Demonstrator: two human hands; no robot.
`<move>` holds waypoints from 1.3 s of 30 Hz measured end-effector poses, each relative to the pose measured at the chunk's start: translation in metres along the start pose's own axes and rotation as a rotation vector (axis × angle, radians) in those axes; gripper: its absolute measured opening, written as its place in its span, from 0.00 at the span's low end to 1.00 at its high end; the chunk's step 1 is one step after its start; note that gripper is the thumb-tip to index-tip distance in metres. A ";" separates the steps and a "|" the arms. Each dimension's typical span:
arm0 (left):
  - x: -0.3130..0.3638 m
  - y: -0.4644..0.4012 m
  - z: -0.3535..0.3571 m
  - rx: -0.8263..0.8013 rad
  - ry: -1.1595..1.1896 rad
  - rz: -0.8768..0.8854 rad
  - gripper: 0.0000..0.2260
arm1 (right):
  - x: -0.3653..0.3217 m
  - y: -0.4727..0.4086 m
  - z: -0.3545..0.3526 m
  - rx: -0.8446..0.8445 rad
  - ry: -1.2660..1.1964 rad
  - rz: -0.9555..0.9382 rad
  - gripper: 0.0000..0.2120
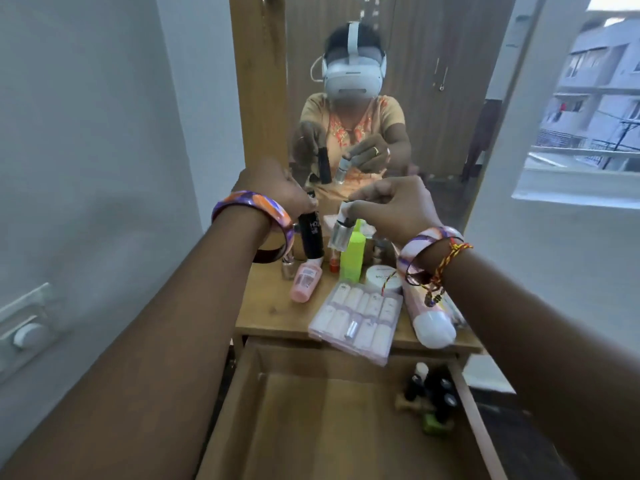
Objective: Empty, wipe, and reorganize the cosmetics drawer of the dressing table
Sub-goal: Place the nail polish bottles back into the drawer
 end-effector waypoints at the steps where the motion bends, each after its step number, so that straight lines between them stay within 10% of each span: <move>1: 0.003 0.008 0.005 -0.066 0.003 -0.011 0.12 | 0.001 0.008 -0.004 -0.020 -0.040 0.046 0.07; 11: -0.007 0.082 0.072 -0.503 0.030 -0.095 0.07 | 0.036 0.100 -0.038 -0.222 -0.200 0.320 0.04; 18: -0.037 0.128 0.154 -0.687 -0.022 -0.088 0.07 | 0.077 0.152 -0.045 -0.475 0.172 0.338 0.07; 39: -0.055 0.179 0.235 -0.623 -0.041 -0.004 0.11 | 0.125 0.199 -0.019 -0.732 0.901 0.136 0.10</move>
Point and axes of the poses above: each hand's wrist, its own y-axis away from the middle knuckle, its own z-axis out of the palm, x = y × z, the point moved 6 cm from there along -y, towards the middle knuckle, and after that the axes turned 6 degrees about -z, right-handed, at the moved point
